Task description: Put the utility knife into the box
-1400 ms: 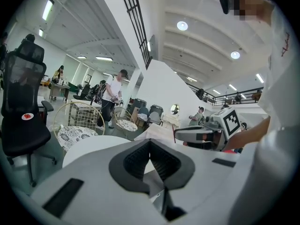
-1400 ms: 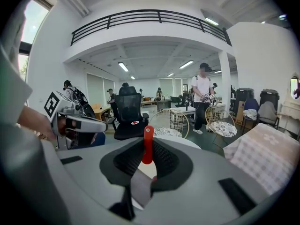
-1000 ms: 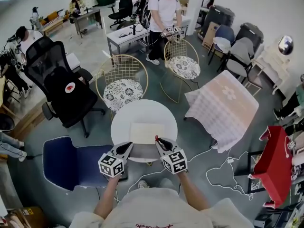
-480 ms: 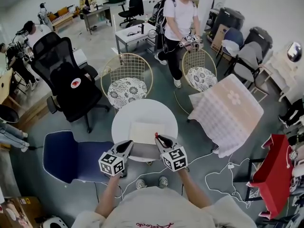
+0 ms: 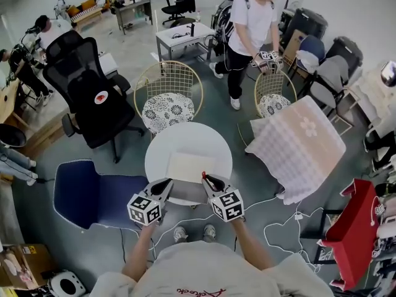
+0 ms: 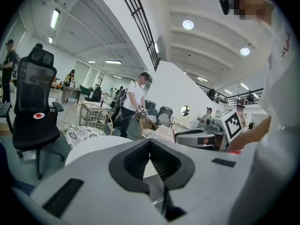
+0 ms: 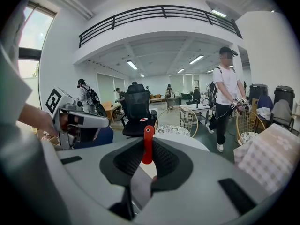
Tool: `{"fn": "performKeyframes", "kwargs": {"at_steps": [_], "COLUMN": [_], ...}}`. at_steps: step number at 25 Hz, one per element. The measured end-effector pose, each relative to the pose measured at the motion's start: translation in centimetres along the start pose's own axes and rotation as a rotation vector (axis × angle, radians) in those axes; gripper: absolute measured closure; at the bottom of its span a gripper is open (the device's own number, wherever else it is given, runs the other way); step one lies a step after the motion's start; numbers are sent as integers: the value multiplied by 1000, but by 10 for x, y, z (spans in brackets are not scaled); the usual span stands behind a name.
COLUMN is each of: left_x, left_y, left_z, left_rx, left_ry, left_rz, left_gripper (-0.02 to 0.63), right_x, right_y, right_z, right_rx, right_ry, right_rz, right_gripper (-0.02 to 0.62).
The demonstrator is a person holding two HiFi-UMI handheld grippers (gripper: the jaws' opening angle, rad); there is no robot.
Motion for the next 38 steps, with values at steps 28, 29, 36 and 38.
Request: {"fn": "performKeyframes", "kwargs": {"at_steps": [28, 29, 36, 38], "left_x": [-30, -31, -34, -33], "left_y": [112, 113, 117, 119], "left_z": [20, 20, 33, 38], "left_rx": [140, 143, 141, 142], "left_ry": [-29, -28, -60, -65], "left_rz": [227, 230, 262, 265], "left_gripper": [595, 595, 595, 595], "right_x": [2, 1, 3, 4], "right_y": [118, 118, 117, 119], "right_z": [-19, -21, -54, -65], "right_rx": [271, 273, 316, 332], "right_ry": [-39, -43, -88, -97], "right_rz": [-99, -93, -35, -17], "right_gripper": [532, 532, 532, 532]}}
Point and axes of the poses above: the fingertips, and each gripper's own axes: z backward along the fingers, x to its left, y out of its underside, the point moved 3 cm from there along z, backward along the fingers, and after that the axes turned 12 degrees about -z, right-handed, at the moved point
